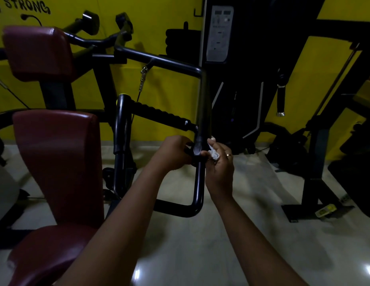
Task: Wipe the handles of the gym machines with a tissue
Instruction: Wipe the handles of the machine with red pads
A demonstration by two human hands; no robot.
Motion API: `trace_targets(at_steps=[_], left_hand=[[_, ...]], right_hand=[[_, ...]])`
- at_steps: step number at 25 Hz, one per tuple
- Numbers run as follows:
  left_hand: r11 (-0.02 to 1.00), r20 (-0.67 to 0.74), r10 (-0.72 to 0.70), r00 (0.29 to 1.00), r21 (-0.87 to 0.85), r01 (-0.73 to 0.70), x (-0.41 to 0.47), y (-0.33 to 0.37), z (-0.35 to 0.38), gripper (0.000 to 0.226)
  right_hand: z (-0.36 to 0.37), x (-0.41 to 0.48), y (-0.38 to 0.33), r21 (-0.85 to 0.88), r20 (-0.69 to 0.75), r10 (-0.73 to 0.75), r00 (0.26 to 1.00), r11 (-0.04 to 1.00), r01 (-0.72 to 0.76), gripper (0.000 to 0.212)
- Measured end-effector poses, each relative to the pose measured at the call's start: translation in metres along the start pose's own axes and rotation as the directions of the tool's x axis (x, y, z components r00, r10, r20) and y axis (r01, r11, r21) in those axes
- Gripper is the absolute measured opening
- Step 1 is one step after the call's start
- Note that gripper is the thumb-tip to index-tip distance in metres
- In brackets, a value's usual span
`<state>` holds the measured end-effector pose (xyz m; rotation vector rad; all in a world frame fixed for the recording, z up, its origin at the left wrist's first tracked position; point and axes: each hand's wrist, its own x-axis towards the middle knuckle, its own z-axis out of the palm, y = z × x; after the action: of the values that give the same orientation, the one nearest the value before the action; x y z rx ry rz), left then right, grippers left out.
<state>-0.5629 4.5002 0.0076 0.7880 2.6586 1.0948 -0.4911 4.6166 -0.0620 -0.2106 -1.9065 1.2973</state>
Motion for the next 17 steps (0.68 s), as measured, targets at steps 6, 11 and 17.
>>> trace_targets(at_steps=[6, 11, 17], left_hand=[[0.999, -0.015, 0.038, 0.999, 0.02, -0.038, 0.008, -0.003, 0.0, 0.021], [0.998, -0.093, 0.006, 0.996, -0.059, -0.011, 0.002, -0.005, 0.013, 0.013], [0.82, 0.103, -0.131, 0.986, -0.548, 0.166, -0.017, 0.007, 0.017, 0.022]], right_hand=[[-0.001, 0.007, 0.008, -0.199, 0.035, -0.208, 0.977, 0.957, 0.211, 0.048], [0.01, -0.006, -0.005, 0.24, 0.029, 0.461, 0.887, 0.858, -0.454, 0.042], [0.014, -0.004, -0.005, 0.411, 0.113, 0.565, 0.817, 0.722, -0.556, 0.015]])
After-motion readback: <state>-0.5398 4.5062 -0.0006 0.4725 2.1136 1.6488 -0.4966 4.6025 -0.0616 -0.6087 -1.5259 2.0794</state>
